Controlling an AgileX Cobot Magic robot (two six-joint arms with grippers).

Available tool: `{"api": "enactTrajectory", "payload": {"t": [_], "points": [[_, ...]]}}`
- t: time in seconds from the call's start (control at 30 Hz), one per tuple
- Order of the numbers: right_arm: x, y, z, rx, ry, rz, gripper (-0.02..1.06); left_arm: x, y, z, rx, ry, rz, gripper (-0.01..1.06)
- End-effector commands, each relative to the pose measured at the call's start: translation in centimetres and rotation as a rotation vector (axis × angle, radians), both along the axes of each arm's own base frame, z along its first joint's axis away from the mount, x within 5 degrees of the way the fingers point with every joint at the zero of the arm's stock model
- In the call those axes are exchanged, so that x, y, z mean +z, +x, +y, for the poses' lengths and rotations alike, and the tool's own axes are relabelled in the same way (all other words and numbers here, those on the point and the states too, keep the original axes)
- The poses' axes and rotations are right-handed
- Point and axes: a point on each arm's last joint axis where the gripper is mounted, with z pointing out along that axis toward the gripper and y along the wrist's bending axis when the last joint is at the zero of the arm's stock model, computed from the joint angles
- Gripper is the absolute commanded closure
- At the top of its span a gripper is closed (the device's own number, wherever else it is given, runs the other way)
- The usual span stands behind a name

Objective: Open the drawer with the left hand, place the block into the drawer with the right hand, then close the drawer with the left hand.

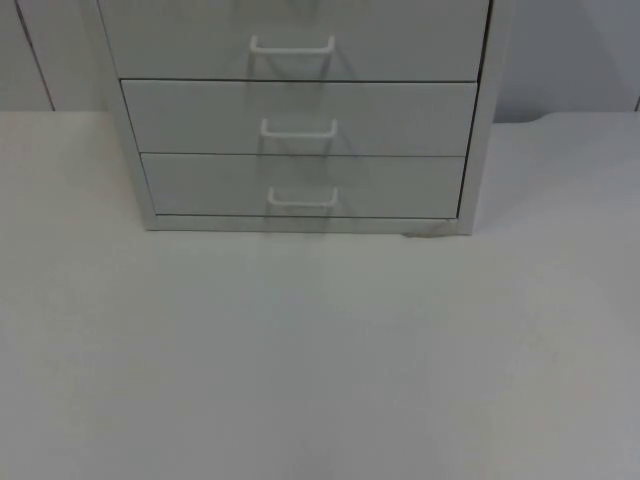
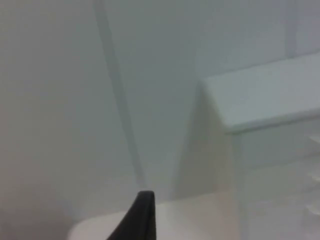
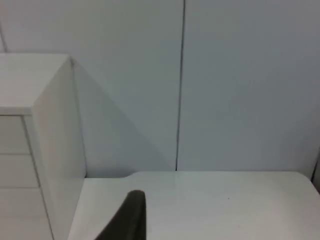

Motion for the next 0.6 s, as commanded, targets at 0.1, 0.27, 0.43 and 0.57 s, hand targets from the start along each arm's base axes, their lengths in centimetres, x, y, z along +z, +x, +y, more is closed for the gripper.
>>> {"api": "enactTrajectory", "payload": {"t": [0.1, 0.27, 0.43, 0.57], "points": [[-2.2, -1.1, 0.2, 0.023, 0.005, 0.038, 0.0, -1.2, -0.8, -0.8, -0.093, 0.005, 0.127, 0.0], [-5.1, -1.3, 0.6, 0.065, 0.019, 0.089, 0.0, -1.6, -1.0, -0.7, -0.092, 0.011, 0.142, 0.0], [-7.6, -1.8, 0.8, 0.087, 0.022, 0.135, 0.0, -3.5, -0.7, -0.8, -0.092, 0.015, 0.189, 0.0], [-9.3, -2.6, 0.7, 0.086, 0.018, 0.124, 0.0, -6.7, -0.3, -0.9, -0.095, -0.001, 0.212, 0.0]]}}
